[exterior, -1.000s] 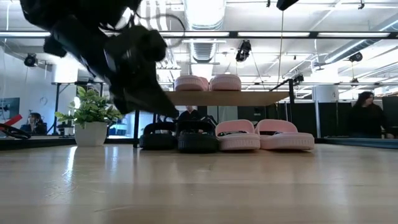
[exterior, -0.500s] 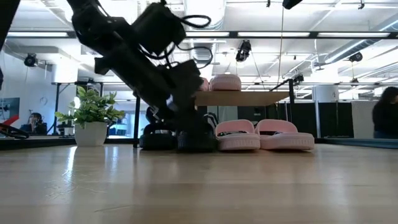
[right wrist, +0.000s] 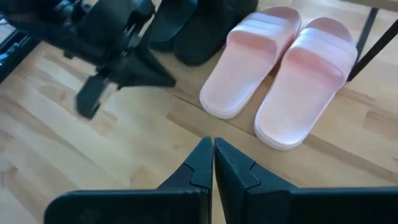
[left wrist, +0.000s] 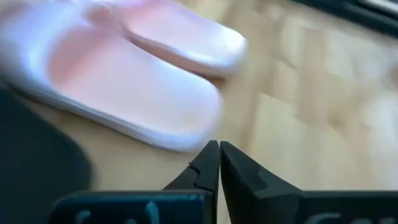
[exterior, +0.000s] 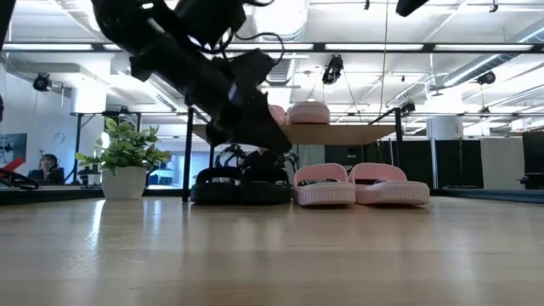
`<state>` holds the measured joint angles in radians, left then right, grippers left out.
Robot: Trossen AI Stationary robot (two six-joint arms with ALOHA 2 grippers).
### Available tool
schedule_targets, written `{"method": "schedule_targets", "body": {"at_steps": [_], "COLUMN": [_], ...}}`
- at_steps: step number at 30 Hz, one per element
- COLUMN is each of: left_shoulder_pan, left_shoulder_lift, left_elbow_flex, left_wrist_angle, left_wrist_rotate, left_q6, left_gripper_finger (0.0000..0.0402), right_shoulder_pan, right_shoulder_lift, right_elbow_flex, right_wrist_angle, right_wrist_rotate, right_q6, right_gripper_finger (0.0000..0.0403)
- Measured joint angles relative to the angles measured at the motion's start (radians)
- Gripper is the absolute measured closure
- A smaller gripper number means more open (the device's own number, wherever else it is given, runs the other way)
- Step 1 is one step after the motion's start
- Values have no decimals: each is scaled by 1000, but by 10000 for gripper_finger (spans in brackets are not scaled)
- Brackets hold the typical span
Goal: Pick and place slides into the shelf
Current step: Move the pair of slides from the middle of the table to under the shelf
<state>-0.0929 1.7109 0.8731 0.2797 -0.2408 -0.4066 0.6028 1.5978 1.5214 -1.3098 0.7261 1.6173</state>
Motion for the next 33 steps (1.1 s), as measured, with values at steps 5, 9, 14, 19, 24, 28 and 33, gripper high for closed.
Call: {"method": "schedule_targets", "body": {"at_steps": [5,9,14,19,24,28,33], "left_shoulder_pan": [-58,-99,-171,-271,-374,-415,-421], "left_shoulder_lift": [23,-3,-131,-308,-502,-627,-733], "left_elbow_flex": [6,4,-9,-97,-221,-289,-323], "left_wrist_angle": [-5,-41,-228,-378,-369,-366,-371], "left_wrist_rotate": [41,53,28,-42,-120,-165,-170], "left_q6": [4,-3,-6,-84,-212,-243,-237], "left_gripper_finger": [402,402,402,402,402,402,402], "right_shoulder_pan": [22,30,24,-25,-116,-189,-266], "right_shoulder_lift": [0,2,2,-19,-11,8,26], "right_elbow_flex": [-6,-38,-177,-359,-505,-567,-600], "right_wrist_angle": [-3,42,257,569,920,955,962], "right_wrist_rotate": [-6,-133,-230,-255,-270,-285,-377], "right_q6": [39,51,50,88,26,22,-57], "right_gripper_finger": [394,394,394,394,394,394,394]}}
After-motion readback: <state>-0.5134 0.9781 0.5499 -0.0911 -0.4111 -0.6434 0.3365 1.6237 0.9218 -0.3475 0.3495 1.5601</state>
